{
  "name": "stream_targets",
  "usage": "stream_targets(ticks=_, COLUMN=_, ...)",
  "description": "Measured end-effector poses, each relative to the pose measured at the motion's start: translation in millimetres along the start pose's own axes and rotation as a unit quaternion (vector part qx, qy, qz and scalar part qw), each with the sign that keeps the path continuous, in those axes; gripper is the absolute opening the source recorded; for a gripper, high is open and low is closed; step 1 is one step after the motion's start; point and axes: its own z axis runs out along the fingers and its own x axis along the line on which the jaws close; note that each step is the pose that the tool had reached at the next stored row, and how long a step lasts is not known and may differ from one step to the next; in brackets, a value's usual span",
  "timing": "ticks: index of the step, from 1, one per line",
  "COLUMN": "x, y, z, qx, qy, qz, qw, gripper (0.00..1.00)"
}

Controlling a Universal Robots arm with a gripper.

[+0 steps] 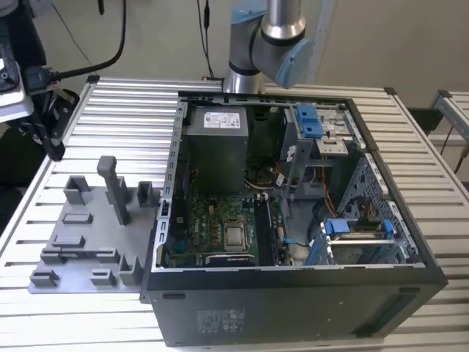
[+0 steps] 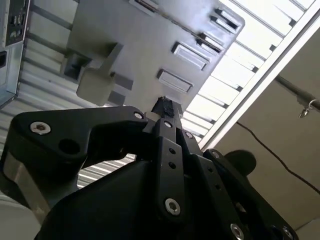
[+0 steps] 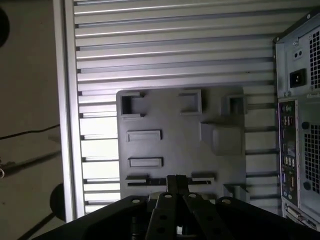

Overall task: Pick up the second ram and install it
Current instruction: 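Reach for the second ram, then pick up the second ram and move it above second insertion slot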

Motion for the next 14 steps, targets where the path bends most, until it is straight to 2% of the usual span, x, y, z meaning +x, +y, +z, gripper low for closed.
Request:
stream_targets(ticks=5, x=-0.2, y=-9.6, z=1.0, qx=0.0001, qy=0.0001, qz=0.0, qw=1.0, gripper=0.11)
stream_targets(ticks=14, x=-0.2, y=-9.9, z=1.0, qx=0.0008, qy=0.0013, qz=0.0, qw=1.0, gripper=0.11)
